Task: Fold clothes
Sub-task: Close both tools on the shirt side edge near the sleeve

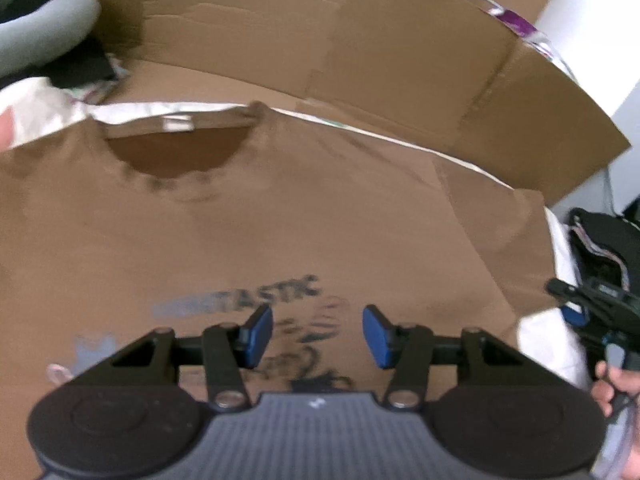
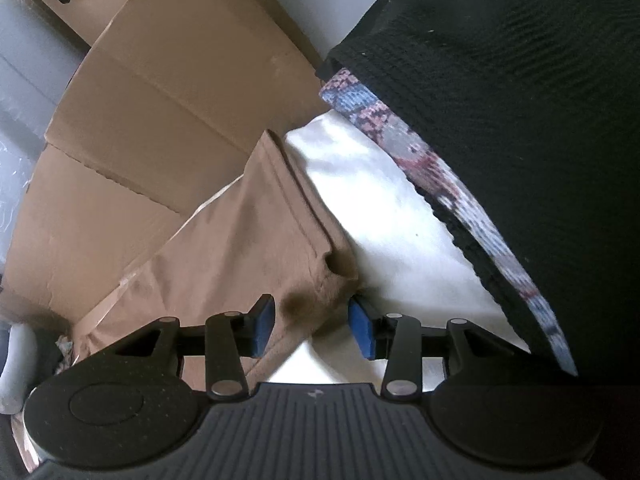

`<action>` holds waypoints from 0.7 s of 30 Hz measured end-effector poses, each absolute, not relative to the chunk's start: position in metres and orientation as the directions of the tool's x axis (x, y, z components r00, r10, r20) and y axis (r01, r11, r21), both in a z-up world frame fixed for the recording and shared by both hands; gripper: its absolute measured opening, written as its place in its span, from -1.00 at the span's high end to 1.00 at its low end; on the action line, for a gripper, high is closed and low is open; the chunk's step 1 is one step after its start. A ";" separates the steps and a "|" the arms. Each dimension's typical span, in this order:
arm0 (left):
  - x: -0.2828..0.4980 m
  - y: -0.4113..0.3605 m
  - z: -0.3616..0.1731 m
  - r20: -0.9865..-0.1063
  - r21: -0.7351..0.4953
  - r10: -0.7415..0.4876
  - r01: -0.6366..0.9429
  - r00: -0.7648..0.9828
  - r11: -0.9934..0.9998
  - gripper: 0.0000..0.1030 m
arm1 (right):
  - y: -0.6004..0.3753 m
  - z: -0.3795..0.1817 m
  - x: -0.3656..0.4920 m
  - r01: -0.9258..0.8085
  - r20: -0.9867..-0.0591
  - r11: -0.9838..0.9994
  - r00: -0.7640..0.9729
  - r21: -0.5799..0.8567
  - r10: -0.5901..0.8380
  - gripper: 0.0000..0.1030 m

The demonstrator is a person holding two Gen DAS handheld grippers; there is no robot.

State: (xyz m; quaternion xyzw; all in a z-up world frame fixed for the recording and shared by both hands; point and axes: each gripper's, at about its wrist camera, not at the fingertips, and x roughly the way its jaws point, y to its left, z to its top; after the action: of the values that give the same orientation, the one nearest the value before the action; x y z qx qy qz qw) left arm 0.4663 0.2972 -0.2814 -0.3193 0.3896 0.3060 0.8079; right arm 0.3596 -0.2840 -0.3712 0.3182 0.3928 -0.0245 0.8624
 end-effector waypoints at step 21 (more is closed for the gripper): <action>0.562 0.251 -0.292 -0.779 -0.456 0.009 -0.575 0.627 0.679 0.72 | -0.279 -0.333 0.387 0.190 -0.638 0.827 0.731 0.530 0.241 0.93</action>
State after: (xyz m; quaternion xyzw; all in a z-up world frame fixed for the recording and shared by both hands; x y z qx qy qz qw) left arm 0.5624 0.2515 -0.2925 -0.3595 0.3939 0.1764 0.8273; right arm 0.3872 -0.2786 -0.3327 0.2941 0.3665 0.0145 0.8826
